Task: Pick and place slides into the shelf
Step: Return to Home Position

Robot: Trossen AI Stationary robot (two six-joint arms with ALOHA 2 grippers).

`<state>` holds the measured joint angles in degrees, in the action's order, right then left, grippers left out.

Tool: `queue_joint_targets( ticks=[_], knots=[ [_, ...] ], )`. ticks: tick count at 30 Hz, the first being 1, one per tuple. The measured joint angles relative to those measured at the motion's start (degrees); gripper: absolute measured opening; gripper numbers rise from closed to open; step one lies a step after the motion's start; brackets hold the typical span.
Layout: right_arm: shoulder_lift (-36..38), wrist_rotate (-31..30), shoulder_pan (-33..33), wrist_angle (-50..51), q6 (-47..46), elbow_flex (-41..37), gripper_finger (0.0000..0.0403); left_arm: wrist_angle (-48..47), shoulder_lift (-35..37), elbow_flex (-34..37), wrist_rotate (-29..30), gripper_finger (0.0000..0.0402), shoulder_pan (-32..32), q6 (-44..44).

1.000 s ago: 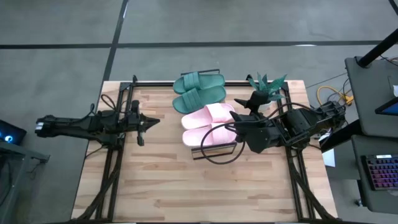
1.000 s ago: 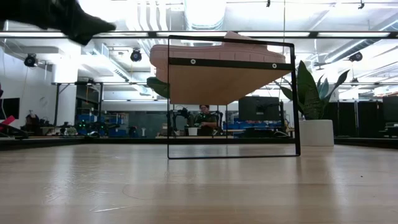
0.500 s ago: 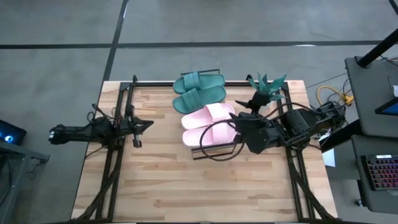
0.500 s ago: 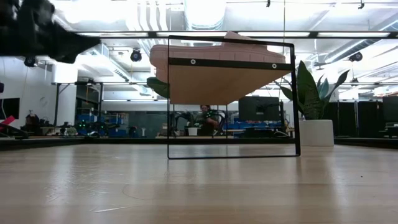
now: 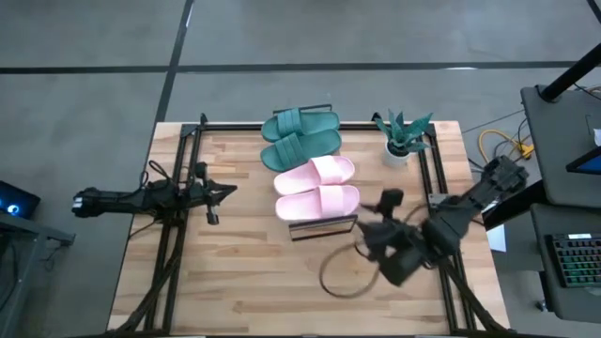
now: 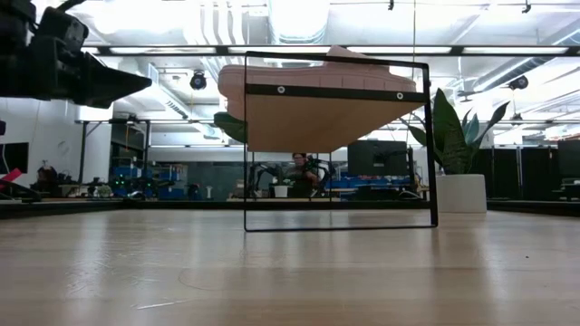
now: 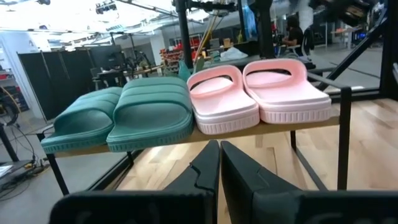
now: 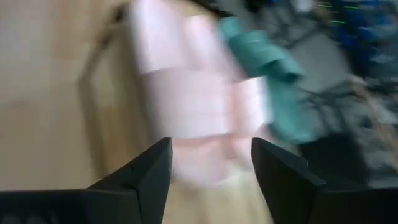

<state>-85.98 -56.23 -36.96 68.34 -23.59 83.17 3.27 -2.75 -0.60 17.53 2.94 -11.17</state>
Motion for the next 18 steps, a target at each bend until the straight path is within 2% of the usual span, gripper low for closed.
queue_joint_targets(
  ticks=[5, 7, 11, 12, 13, 18],
  knots=[
    [5.75, 10.61, -5.29, -17.57, 2.52, -12.34, 0.0186, 0.2, -0.18, 0.04, 0.04, 0.0, 0.0, 0.05],
    [8.54, 18.13, -6.09, -27.77, 4.82, -17.19, 0.0173, 0.27, -0.19, 0.04, 0.03, 0.0, 0.0, 0.06],
    [13.37, 38.35, -5.29, -45.92, 12.4, -27.5, 0.0148, 0.33, -0.21, 0.09, 0.03, 0.0, 0.0, 0.03],
    [14.29, 41.79, -4.69, -49.51, 14.89, -29.89, 0.0142, 0.37, -0.17, 0.11, 0.06, 0.0, 0.0, 0.03],
    [15.26, 43.08, -4.18, -52.37, 17.19, -32.07, 0.0135, 0.35, -0.19, 0.11, 0.06, 0.0, 0.0, 0.04],
    [20.95, 41.34, 1.64, -60.19, 25.47, -41.98, 0.0088, 0.37, -0.5, 0.13, 0.06, 0.0, 0.0, 0.03]
  ],
)
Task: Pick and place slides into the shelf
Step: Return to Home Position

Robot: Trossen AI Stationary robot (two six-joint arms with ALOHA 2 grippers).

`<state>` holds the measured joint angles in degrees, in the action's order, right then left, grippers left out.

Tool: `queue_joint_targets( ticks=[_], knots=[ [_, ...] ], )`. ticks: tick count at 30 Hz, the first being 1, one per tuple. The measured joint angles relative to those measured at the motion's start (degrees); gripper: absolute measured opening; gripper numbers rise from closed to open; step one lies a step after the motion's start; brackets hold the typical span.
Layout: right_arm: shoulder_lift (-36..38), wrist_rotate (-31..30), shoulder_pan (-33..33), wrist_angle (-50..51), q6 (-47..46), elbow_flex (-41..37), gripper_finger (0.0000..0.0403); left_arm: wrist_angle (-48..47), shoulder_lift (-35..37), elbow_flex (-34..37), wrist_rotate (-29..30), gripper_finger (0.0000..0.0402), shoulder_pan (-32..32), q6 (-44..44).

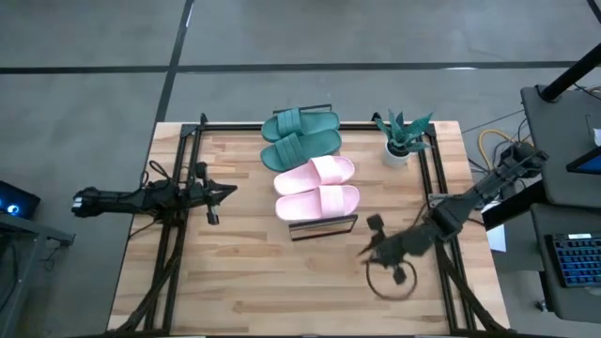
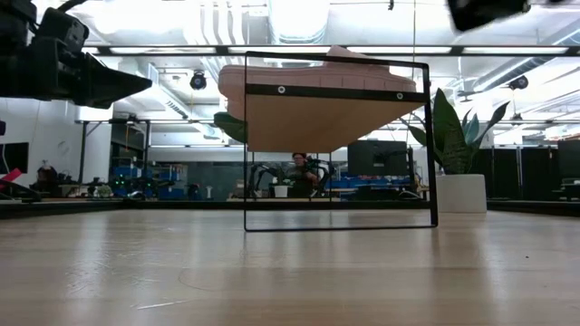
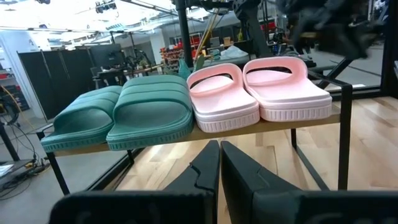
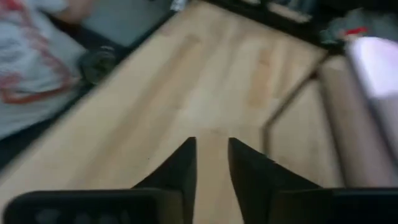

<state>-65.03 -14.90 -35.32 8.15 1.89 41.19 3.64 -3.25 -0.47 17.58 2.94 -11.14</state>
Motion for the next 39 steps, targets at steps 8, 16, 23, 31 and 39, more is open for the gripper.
queue_joint_targets(
  ticks=[8, 16, 23, 31, 39],
  knots=[
    [10.61, 4.79, 17.9, -13.74, 12.74, -12.01, 0.0012, 0.02, -0.17, 0.02, 0.0, 0.0, -0.02, -0.02],
    [26.14, 7.33, 27.22, -13.3, 15.58, -18.24, 0.0009, 0.02, -1.09, 0.07, 0.0, 0.0, -0.02, 0.22],
    [39.97, 7.74, 27.09, -12.84, 11.66, -26.68, 0.0009, 0.04, -2.07, 0.09, -0.01, 0.0, -0.02, 0.33],
    [54.44, 14.86, 27.09, -12.08, 6.88, -35.95, 0.0009, 0.09, -1.99, 0.11, 0.0, 0.0, -0.02, 0.42],
    [62.84, 14.6, 27.11, -7.84, 1.71, -40.37, 0.0008, 0.02, -2.09, 0.13, -1.2, 0.0, -0.02, 1.61]
  ],
)
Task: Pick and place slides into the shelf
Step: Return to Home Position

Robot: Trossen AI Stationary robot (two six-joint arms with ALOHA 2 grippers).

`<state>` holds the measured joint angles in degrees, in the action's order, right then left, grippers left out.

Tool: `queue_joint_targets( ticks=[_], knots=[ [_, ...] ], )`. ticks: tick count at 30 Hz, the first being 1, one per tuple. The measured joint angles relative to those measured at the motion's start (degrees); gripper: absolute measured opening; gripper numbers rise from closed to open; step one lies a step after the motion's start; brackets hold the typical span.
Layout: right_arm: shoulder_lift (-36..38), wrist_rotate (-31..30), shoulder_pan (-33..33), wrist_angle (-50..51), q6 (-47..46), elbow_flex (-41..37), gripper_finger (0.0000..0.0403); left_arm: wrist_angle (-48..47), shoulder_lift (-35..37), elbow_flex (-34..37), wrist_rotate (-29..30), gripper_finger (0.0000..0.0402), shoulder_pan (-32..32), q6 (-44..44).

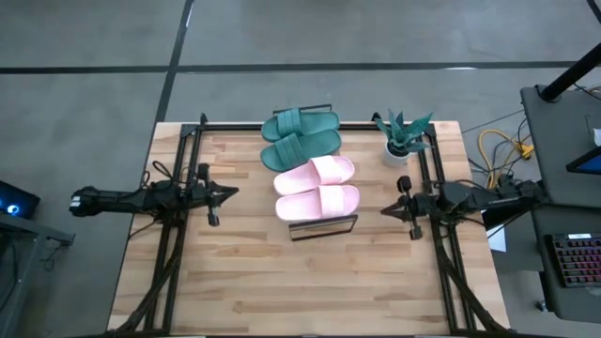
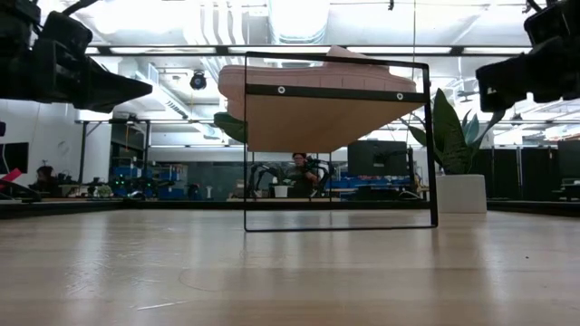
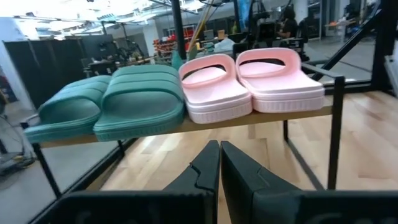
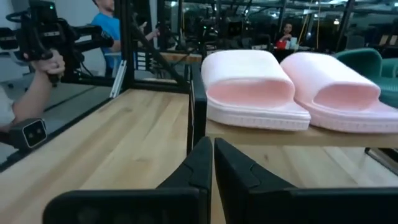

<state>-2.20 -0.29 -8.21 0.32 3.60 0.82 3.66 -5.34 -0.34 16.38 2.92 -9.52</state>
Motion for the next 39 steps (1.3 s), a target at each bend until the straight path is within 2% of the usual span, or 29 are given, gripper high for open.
queue_joint_targets(
  ticks=[10, 18, 30, 39],
  knots=[
    [-4.45, -0.39, 0.0, 0.1, -2.79, 0.0, 0.0008, -0.17, -0.25, 0.0, -5.07, 0.0, 0.02, 1.85],
    [-5.95, -3.28, 0.0, -0.44, -4.05, 0.0, 0.0008, -0.12, -0.6, 0.0, -11.39, 0.0, 0.02, 4.72],
    [-5.73, -4.55, 0.0, -1.37, -3.21, 0.0, 0.0008, -0.09, -2.23, 0.0, -11.78, 0.0, 0.02, 4.71],
    [-5.73, -8.87, 0.0, -1.77, 0.15, 0.34, 0.0008, -0.07, -1.67, -0.17, -11.74, 0.0, 0.02, 3.73]
  ],
)
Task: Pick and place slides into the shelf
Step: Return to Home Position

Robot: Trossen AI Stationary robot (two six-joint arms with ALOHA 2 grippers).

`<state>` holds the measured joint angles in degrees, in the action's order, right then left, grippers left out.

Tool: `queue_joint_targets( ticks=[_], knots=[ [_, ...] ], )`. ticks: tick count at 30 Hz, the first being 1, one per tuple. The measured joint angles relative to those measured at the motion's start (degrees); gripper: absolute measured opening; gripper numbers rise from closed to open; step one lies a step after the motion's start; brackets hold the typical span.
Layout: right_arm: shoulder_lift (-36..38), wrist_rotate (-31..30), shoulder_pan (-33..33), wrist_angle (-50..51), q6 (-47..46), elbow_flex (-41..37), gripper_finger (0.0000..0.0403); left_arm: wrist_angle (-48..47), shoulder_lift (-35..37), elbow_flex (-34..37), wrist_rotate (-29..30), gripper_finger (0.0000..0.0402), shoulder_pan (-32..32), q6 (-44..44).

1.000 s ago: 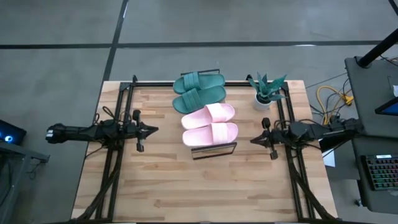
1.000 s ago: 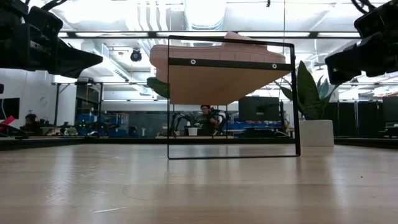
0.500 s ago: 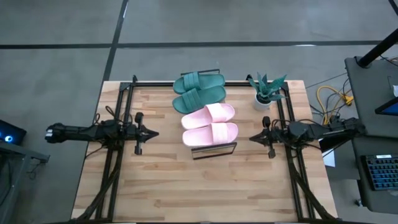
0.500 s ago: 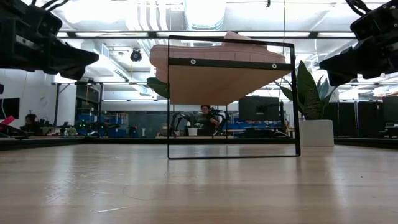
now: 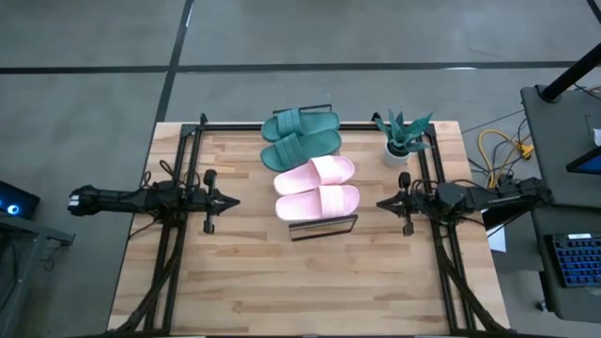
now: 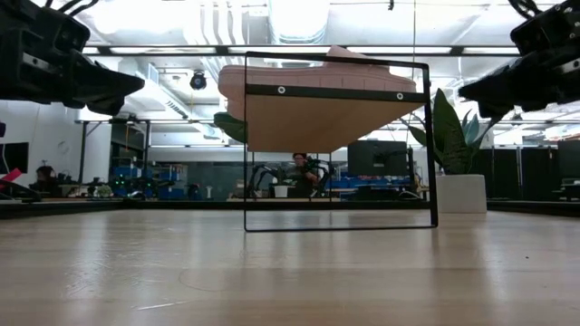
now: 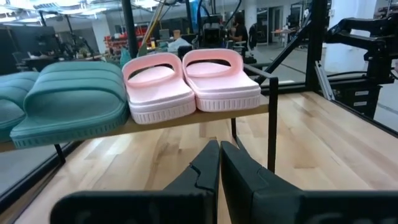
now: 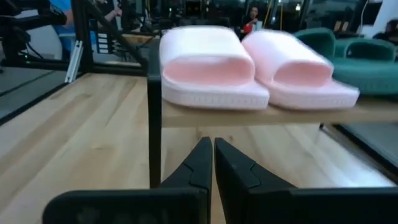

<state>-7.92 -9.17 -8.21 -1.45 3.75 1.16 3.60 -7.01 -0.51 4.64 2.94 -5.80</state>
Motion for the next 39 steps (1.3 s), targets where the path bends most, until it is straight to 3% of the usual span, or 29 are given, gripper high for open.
queue_joint_targets(
  ticks=[9, 15, 39],
  knots=[
    [0.0, -3.89, 0.0, 2.6, 2.73, 3.36, 0.0008, -3.57, 3.49, -0.61, -0.08, 0.0, -0.02, -0.67],
    [0.0, -1.4, -0.02, 2.62, 2.22, 4.32, 0.0008, -3.96, 5.46, -0.86, -0.02, 0.0, -0.02, -0.55],
    [-0.09, -1.36, -0.02, 2.6, 1.83, 4.23, 0.0009, -4.11, 4.76, -0.96, 0.09, 0.0, -0.02, -0.6]
  ],
)
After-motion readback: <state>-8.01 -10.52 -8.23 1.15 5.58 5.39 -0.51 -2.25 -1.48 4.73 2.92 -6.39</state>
